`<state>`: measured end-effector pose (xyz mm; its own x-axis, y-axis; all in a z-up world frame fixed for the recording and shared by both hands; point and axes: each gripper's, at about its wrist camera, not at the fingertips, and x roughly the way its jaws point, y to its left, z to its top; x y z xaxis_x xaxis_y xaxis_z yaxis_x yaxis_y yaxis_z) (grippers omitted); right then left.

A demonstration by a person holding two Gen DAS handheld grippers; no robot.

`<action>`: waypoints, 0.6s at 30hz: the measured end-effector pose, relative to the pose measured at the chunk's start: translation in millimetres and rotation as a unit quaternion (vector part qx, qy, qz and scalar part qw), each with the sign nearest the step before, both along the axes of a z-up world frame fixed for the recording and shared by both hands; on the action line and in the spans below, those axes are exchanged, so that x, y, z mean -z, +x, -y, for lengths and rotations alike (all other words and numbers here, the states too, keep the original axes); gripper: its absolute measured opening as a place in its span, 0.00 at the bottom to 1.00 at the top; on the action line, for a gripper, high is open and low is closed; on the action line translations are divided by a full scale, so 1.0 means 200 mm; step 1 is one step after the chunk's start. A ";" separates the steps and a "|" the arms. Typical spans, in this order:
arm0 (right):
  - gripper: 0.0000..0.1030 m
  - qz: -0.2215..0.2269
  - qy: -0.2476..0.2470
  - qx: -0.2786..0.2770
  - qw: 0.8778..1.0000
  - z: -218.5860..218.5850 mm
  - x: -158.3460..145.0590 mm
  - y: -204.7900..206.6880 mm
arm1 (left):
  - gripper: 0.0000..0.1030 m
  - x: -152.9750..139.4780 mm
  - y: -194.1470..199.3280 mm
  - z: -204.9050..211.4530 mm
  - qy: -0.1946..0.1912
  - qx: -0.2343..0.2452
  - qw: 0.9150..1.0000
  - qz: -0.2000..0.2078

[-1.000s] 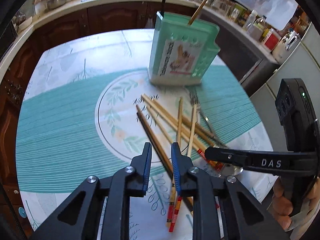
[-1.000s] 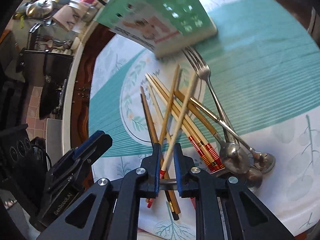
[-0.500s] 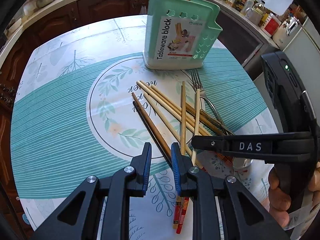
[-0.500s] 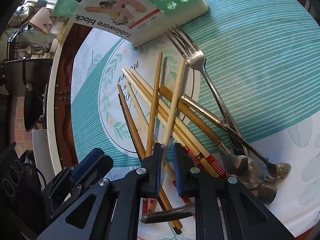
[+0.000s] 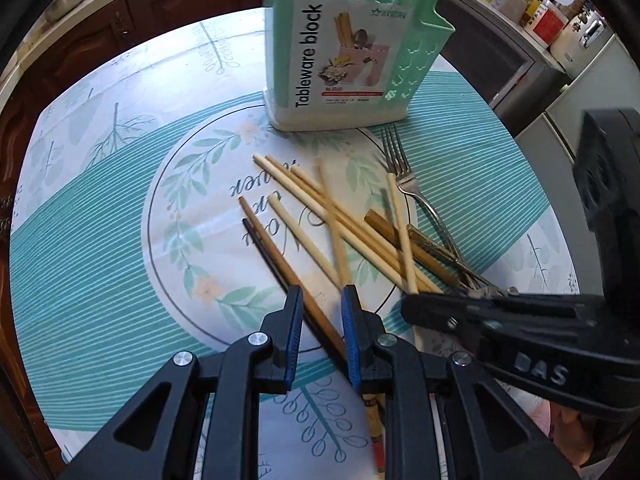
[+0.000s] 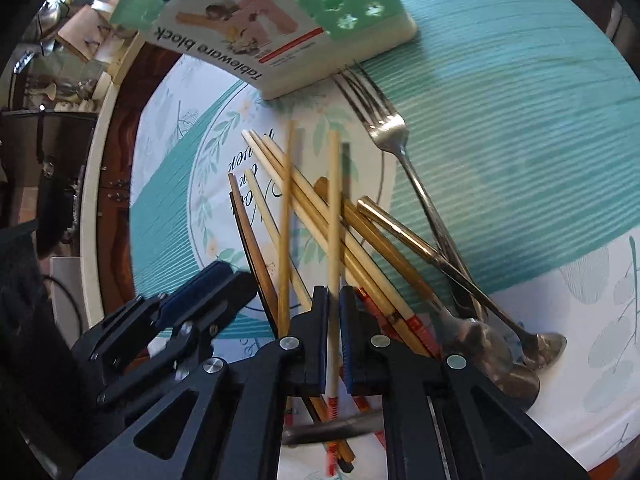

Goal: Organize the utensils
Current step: 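Grasp a red-striped chopstick with the right tool while the left tool grasps a light wooden chopstick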

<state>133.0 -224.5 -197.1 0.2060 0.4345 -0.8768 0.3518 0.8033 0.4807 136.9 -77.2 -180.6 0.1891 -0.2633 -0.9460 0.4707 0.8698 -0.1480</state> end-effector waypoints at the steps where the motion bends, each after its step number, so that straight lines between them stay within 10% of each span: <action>1: 0.06 0.003 0.013 0.006 1.000 0.02 0.00 -0.02 | 0.16 0.00 0.01 0.02 0.000 0.004 1.000 -0.002; 18: 0.06 0.048 0.075 0.017 0.996 0.19 -0.06 -0.18 | 0.16 0.04 0.09 -0.01 0.000 -0.025 0.998 -0.059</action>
